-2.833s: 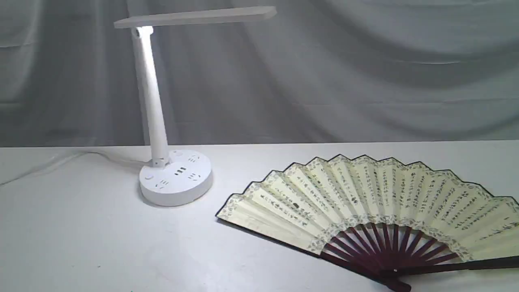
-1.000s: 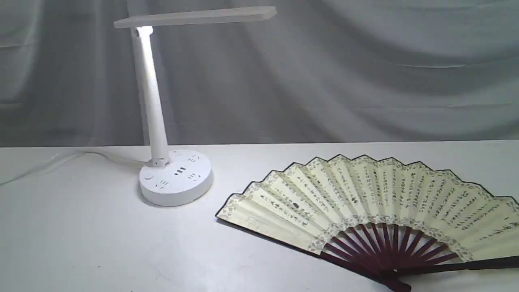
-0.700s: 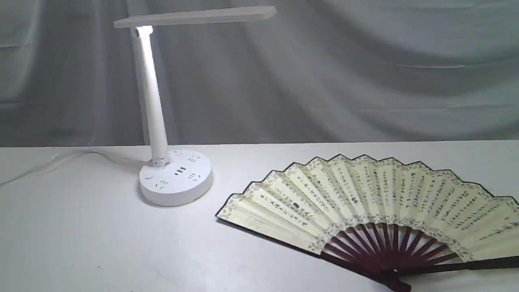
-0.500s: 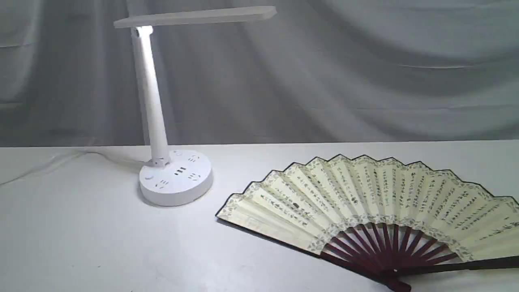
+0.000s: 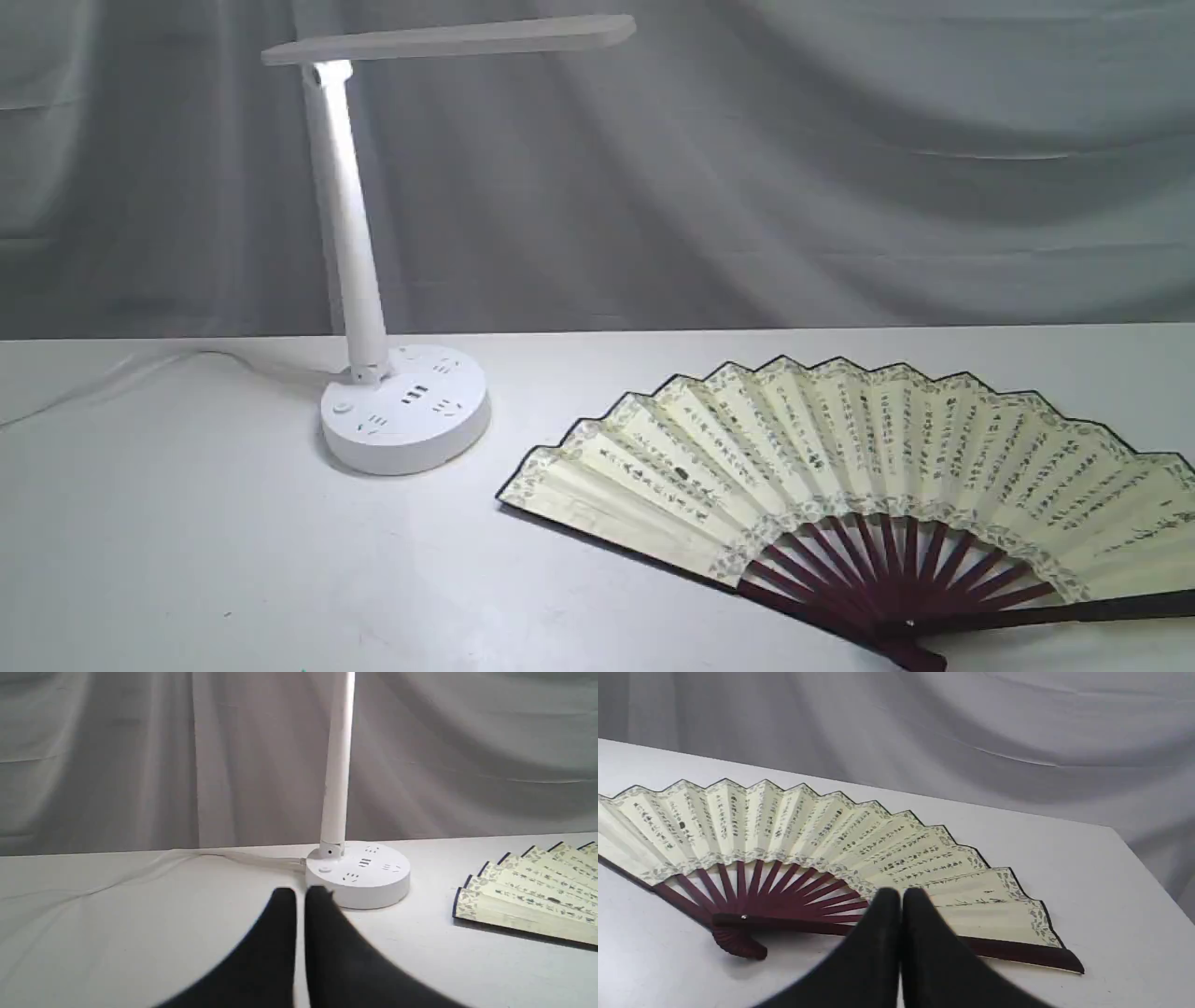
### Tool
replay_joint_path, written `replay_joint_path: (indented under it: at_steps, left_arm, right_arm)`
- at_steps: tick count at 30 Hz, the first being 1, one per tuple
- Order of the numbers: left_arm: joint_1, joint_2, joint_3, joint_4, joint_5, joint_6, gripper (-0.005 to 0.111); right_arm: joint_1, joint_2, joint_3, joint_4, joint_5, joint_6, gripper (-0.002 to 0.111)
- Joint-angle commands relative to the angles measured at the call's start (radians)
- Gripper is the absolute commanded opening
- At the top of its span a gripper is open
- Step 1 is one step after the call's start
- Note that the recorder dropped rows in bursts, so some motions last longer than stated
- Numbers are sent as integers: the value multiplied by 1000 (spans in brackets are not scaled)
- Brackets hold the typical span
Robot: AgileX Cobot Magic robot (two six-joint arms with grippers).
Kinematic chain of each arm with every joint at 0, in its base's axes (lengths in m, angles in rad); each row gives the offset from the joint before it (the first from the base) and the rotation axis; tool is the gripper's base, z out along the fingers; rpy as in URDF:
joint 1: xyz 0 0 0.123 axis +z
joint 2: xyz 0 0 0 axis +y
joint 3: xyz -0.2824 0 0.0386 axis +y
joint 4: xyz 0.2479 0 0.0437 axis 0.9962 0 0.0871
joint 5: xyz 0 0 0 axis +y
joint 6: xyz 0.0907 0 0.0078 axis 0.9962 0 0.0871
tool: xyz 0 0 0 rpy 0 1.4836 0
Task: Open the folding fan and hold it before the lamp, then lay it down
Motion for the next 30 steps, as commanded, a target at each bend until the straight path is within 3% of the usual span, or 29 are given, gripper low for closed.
replay_joint_path:
  at_steps: [1,7,30]
  left_arm:
    - [33,-3,4,7,0,2,3]
    - [68,-3,4,7,0,-29,3]
    - [68,-3,4,7,0,-25,3]
  right_arm:
    - [2,-5,3,0,-8,-9,0]
    - [2,-5,3,0,-8,-9,0]
    - [2,-5,3,0,-8,-8,0]
